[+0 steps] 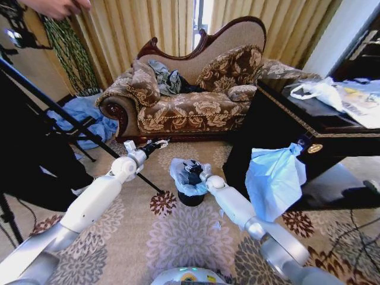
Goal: Place a garbage bag over the trash bin.
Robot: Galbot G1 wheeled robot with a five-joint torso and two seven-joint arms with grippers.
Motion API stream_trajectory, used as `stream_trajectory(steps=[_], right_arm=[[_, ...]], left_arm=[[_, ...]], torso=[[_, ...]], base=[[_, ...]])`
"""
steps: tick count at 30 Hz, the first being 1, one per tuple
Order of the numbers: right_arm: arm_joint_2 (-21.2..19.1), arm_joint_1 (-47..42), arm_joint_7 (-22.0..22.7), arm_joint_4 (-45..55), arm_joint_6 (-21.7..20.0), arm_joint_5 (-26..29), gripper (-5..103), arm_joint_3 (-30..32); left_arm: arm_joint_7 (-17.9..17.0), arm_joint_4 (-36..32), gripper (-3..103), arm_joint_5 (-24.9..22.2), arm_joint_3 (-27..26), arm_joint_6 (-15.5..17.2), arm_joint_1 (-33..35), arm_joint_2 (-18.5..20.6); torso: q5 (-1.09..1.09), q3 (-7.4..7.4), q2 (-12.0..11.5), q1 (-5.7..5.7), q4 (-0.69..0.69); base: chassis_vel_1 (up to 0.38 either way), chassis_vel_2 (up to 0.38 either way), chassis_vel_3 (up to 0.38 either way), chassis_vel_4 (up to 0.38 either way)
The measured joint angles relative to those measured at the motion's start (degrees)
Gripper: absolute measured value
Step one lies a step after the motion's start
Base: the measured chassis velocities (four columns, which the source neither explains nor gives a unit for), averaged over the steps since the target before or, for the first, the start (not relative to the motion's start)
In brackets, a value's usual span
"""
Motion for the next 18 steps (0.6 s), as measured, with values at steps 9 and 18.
stream_trajectory(steps=[9,18], right_arm=[[1.21,0.43,-0.06,-5.70,3.69,-2.08,65,3.25],[0.25,-0.82,1.35,-7.68,6.14,-3.56,65,7.70]], left_arm=[[-0.04,-0.06,100,-1.27,1.07,0.07,-1.09,-1.25],[-0.44,-2.02,100,-3.88,2.15,0.88,-1.79,-2.46]], torso=[[0.00,0.00,0.00,0.00,0.00],[0.01,0.00,0.00,0.00,-0.03]], base=[[0.000,0.000,0.000,0.000],[0.000,0.000,0.000,0.000]])
